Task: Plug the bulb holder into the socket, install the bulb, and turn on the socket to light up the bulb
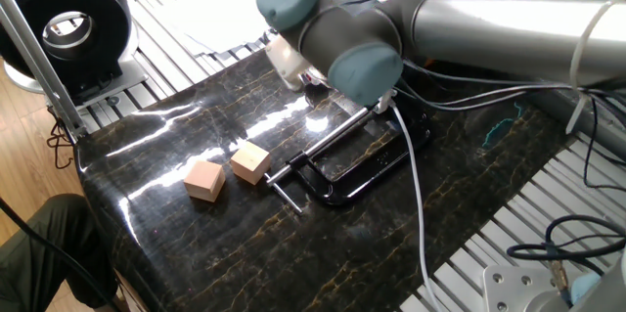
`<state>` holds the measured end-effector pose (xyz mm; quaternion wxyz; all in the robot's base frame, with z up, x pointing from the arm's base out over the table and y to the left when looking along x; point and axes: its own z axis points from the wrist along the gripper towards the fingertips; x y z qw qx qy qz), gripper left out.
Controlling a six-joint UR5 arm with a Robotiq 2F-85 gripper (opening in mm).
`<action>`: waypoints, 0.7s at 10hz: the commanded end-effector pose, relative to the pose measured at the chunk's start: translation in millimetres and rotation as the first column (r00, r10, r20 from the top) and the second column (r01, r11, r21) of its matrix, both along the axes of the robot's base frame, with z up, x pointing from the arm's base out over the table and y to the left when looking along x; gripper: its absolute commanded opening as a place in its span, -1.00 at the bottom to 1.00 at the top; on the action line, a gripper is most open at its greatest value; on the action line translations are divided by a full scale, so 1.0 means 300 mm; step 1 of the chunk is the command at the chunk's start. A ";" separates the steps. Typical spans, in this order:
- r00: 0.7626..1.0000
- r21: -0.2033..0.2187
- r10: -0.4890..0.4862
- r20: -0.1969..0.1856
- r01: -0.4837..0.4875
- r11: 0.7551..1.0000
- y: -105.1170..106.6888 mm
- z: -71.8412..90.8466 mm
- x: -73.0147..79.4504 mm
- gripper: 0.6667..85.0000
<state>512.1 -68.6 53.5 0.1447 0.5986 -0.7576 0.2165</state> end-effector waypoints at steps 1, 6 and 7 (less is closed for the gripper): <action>0.994 0.123 -0.104 -0.033 0.108 0.987 0.110 0.082 -0.064 -0.99; 0.801 0.347 -0.598 0.036 0.551 0.759 0.171 0.280 -0.088 -0.99; 0.740 0.400 -0.673 0.009 0.614 0.680 0.162 0.338 -0.064 -0.99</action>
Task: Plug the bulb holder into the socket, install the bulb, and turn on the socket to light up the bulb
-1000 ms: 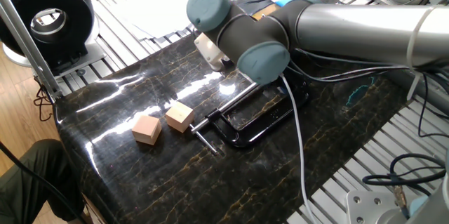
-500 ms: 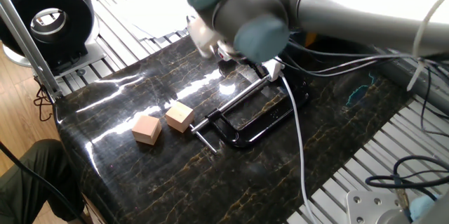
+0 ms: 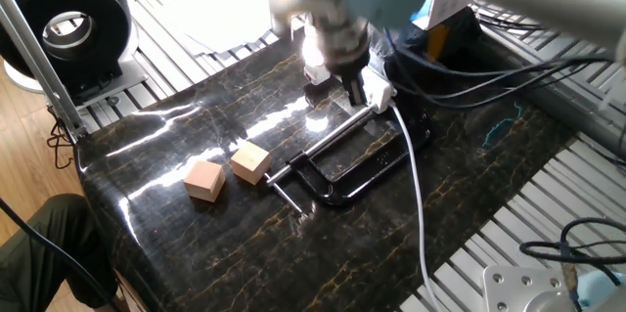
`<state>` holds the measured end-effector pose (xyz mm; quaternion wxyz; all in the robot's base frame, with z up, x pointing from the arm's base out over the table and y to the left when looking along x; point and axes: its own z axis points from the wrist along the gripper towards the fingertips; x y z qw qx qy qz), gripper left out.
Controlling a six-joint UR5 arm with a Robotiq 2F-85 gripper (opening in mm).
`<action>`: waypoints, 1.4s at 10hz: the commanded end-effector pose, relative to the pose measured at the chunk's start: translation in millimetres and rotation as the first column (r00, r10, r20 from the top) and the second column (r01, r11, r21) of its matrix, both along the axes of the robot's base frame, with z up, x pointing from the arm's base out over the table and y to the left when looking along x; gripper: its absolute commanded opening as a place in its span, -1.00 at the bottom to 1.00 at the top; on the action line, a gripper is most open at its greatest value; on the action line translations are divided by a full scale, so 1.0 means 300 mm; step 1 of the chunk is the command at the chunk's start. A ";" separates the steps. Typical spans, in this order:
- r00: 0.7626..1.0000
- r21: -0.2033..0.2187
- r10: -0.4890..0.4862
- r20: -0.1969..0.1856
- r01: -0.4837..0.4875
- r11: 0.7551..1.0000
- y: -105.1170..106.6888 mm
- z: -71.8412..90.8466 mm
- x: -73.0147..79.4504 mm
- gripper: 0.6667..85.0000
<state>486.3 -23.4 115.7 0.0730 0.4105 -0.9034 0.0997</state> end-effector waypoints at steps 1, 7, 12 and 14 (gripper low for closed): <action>0.940 0.142 -0.340 0.041 0.331 0.933 -0.029 0.175 0.044 -0.99; 0.684 0.333 -0.727 0.054 0.674 0.659 -0.018 0.248 0.190 -0.99; 0.588 0.399 -0.805 0.085 0.720 0.568 -0.032 0.267 0.286 -0.99; 0.590 0.337 -0.805 0.065 0.746 0.575 -0.060 0.255 0.244 -0.99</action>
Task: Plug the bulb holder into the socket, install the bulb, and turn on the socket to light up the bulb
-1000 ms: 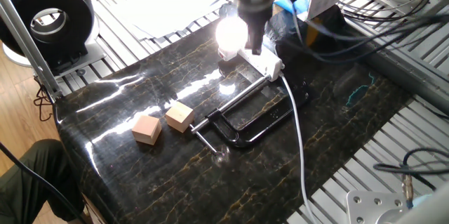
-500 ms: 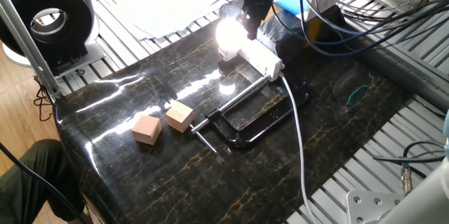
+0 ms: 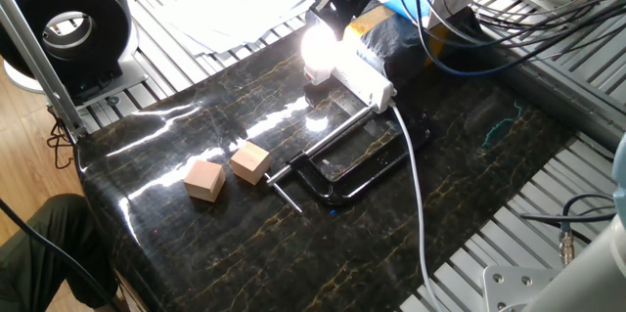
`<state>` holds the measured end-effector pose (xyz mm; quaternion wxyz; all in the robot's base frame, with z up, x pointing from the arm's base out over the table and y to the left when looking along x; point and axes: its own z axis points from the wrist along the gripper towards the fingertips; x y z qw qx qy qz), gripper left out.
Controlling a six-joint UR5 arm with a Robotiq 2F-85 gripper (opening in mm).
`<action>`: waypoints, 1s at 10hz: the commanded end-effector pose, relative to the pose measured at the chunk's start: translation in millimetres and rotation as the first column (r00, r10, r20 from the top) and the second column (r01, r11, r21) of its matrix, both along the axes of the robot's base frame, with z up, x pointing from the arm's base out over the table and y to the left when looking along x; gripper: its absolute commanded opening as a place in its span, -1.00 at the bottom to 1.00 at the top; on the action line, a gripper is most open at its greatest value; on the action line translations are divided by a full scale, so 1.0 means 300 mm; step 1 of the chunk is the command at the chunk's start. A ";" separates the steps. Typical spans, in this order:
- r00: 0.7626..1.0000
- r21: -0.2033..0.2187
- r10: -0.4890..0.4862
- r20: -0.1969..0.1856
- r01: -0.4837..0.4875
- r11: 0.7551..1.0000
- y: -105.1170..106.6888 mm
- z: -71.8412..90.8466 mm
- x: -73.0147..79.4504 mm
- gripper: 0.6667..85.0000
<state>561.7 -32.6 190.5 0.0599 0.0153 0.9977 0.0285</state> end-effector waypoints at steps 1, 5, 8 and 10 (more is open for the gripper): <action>0.996 -0.030 -0.032 -0.078 0.030 0.999 -0.050 0.006 -0.052 -0.99; 0.978 -0.055 -0.033 -0.205 0.022 0.998 -0.109 0.028 -0.173 -0.99; 0.983 -0.037 -0.035 -0.183 0.028 0.999 -0.100 0.034 -0.162 -0.99; 0.985 -0.041 -0.028 -0.171 0.021 0.999 -0.104 0.034 -0.151 -0.99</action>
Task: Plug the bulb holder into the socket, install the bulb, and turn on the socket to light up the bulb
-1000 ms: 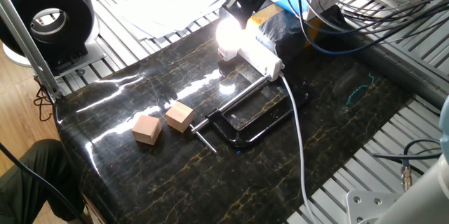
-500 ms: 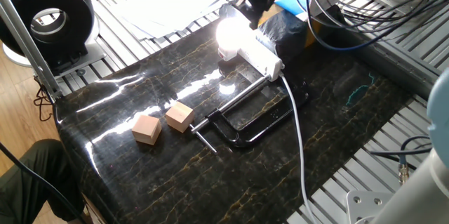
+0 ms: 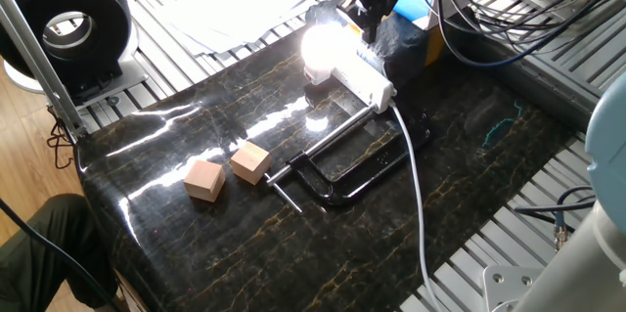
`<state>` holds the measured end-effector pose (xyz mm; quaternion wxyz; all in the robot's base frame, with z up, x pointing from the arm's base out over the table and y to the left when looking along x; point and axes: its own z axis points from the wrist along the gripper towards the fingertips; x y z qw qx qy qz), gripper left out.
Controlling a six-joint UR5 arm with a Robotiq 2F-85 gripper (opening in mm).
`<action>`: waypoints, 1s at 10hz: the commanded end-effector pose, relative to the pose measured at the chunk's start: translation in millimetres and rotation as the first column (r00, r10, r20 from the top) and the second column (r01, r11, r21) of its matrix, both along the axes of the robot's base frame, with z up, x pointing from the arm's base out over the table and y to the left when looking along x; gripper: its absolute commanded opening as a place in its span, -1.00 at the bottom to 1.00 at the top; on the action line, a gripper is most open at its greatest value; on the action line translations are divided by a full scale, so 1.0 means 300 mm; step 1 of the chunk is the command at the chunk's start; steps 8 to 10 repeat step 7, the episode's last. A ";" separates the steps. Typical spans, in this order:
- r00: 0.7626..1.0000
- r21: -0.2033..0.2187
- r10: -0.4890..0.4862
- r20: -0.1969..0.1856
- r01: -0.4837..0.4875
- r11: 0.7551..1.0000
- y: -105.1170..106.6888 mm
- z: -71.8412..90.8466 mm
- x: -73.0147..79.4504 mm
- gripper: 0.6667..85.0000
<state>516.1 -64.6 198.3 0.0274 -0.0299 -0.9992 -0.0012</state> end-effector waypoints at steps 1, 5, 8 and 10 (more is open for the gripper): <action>1.000 0.011 0.005 0.006 -0.005 1.000 0.004 0.010 0.003 -0.99; 0.999 -0.006 0.039 0.005 -0.039 0.999 -0.008 0.009 0.021 -0.99; 0.999 -0.006 0.052 -0.003 -0.052 0.999 -0.015 0.010 0.016 -0.99; 0.999 -0.006 0.052 -0.003 -0.052 0.999 -0.015 0.010 0.016 -0.99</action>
